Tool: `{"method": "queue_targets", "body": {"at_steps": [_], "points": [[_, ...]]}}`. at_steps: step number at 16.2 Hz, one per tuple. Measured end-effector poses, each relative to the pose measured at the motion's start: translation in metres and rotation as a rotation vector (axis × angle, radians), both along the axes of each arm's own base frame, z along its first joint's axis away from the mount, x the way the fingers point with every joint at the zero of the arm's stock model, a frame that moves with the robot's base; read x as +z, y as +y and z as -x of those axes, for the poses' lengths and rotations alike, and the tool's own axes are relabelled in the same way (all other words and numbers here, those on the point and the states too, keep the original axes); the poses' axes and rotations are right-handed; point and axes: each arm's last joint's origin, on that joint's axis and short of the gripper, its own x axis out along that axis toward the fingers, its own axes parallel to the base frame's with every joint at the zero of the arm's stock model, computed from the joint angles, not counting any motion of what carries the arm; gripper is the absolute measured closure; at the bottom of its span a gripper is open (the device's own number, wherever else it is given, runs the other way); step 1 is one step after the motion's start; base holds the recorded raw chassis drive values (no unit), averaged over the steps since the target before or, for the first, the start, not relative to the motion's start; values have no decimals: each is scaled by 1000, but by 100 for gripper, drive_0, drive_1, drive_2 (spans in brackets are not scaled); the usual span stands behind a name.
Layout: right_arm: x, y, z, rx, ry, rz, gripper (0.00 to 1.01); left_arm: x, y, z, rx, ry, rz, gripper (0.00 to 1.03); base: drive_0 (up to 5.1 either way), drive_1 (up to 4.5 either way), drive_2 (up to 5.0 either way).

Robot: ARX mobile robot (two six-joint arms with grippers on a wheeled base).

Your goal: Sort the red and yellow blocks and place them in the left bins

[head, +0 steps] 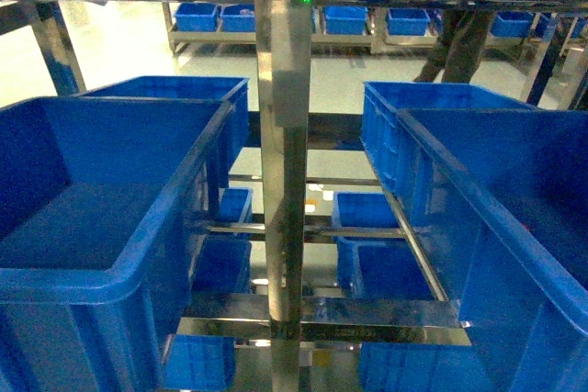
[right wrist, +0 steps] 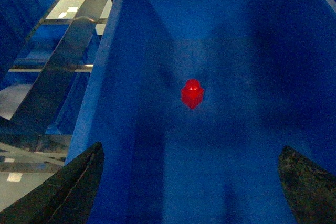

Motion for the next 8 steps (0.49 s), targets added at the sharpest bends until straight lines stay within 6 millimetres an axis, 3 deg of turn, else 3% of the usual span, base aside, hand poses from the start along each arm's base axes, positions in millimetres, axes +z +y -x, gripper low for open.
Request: {"method": "queue_targets", "body": {"at_steps": [6,8], "points": [[0,0,1,1,5,2,3,0,0,0,0,0,0,76,0,0,0],[18,5,15,21,-35,-33,3,0,0,0,0,0,0,76,0,0,0]]}}
